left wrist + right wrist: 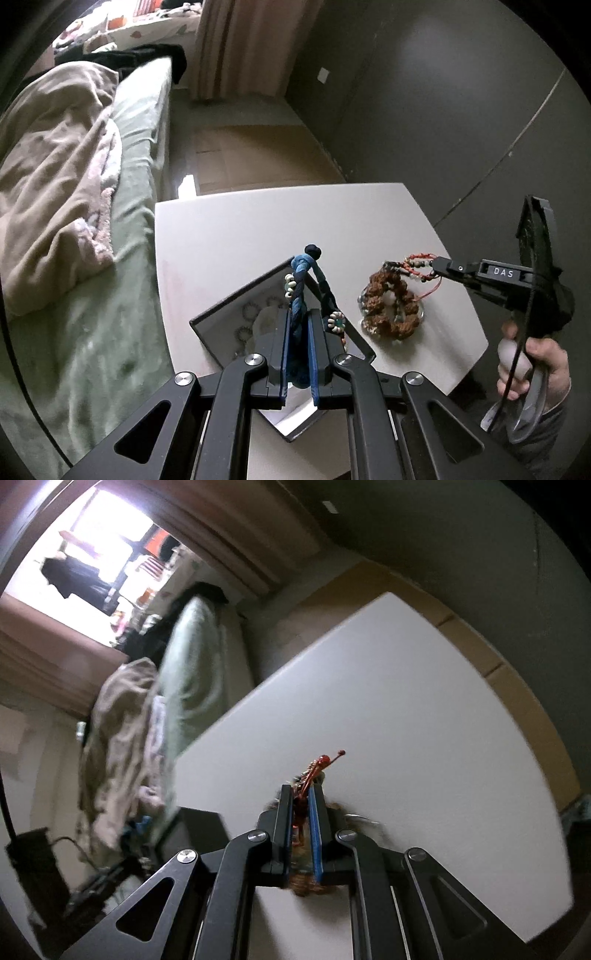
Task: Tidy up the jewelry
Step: 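Lower the blue bracelet into the box with the left tool while the right tool grasps the red string bracelet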
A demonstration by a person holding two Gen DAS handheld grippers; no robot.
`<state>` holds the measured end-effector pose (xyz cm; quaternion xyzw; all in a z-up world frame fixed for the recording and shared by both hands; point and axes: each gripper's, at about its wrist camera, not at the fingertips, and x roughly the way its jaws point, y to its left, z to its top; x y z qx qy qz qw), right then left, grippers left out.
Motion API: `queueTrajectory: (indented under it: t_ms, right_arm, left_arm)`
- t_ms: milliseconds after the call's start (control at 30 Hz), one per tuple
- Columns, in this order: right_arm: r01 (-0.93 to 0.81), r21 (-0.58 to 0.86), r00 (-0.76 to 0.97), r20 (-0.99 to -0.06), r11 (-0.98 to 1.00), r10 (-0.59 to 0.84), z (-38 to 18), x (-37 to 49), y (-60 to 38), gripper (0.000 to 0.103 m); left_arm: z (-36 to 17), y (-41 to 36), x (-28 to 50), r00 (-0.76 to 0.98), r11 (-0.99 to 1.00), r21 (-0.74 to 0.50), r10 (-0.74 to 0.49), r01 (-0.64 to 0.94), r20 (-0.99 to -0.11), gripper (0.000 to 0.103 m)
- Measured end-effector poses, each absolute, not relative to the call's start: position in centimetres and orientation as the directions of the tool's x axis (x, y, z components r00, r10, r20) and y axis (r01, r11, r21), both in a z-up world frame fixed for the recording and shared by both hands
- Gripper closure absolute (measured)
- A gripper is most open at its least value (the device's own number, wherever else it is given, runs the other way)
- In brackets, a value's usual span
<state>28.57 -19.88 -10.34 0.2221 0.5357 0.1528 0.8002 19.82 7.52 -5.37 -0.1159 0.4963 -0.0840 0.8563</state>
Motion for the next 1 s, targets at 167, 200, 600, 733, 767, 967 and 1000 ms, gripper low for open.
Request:
queueTrajectory:
  t_ms: [167,200,600,733,767,967,1000]
  right_arm:
    - [0.066,0.512,0.311,-0.826,0.856,0.470,-13.0,28.6,-21.9,0.093]
    - [0.079,0.510,0.297,-0.832,0.857,0.468,-13.4,28.6,-22.2,0.093]
    - [0.152,0.562,0.222,-0.821,0.813,0.526,-16.1,28.8,-23.8,0.092]
    - [0.152,0.568,0.219,-0.817,0.809,0.533,-16.1,28.9,-23.6,0.089]
    - [0.153,0.574,0.220,-0.813,0.805,0.538,-16.1,28.9,-23.7,0.088]
    - [0.153,0.558,0.243,-0.821,0.816,0.516,-15.7,29.2,-23.7,0.084]
    - [0.151,0.549,0.250,-0.826,0.822,0.506,-15.6,29.2,-23.6,0.084]
  left_arm:
    - [-6.1,6.9,19.9,0.472,0.961,-0.276,-0.259,0.034,-0.843,0.094]
    - [-6.1,6.8,19.9,0.471,0.961,-0.275,-0.259,0.036,-0.843,0.094]
    - [-6.6,6.6,20.1,0.460,0.964,-0.265,-0.248,0.029,-0.852,0.094]
    - [-7.1,6.7,20.3,0.448,0.965,-0.259,-0.242,0.023,-0.861,0.094]
    - [-7.2,6.7,20.3,0.445,0.966,-0.259,-0.241,0.023,-0.862,0.094]
    - [-7.7,6.3,20.5,0.434,0.967,-0.253,-0.240,0.028,-0.868,0.094]
    - [-7.8,6.3,20.6,0.432,0.968,-0.251,-0.238,0.028,-0.870,0.094]
